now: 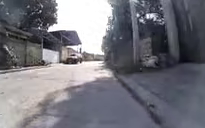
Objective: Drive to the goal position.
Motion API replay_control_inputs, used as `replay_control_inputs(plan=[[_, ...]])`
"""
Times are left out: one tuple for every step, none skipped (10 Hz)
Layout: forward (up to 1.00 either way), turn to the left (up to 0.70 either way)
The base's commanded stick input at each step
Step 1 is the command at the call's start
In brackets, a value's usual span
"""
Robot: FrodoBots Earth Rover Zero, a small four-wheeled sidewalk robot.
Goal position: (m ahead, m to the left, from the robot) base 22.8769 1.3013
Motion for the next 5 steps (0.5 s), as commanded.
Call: replay_control_inputs(plan=[[1.0, 0.0], [1.0, 0.0], [1.0, 0.0], [1.0, 0.0], [1.0, 0.0]])
